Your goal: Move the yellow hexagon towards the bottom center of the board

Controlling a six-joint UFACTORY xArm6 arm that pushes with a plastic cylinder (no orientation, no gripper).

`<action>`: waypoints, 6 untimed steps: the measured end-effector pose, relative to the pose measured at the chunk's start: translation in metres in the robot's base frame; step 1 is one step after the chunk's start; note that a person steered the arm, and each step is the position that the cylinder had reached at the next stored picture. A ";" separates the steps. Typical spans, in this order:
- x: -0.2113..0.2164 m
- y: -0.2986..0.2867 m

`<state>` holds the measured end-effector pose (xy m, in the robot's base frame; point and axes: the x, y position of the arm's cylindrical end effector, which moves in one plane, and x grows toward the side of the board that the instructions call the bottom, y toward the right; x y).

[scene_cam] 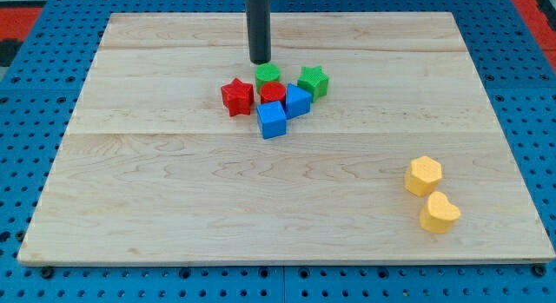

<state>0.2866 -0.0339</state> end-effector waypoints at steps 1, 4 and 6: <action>-0.037 0.052; 0.209 0.233; 0.243 0.142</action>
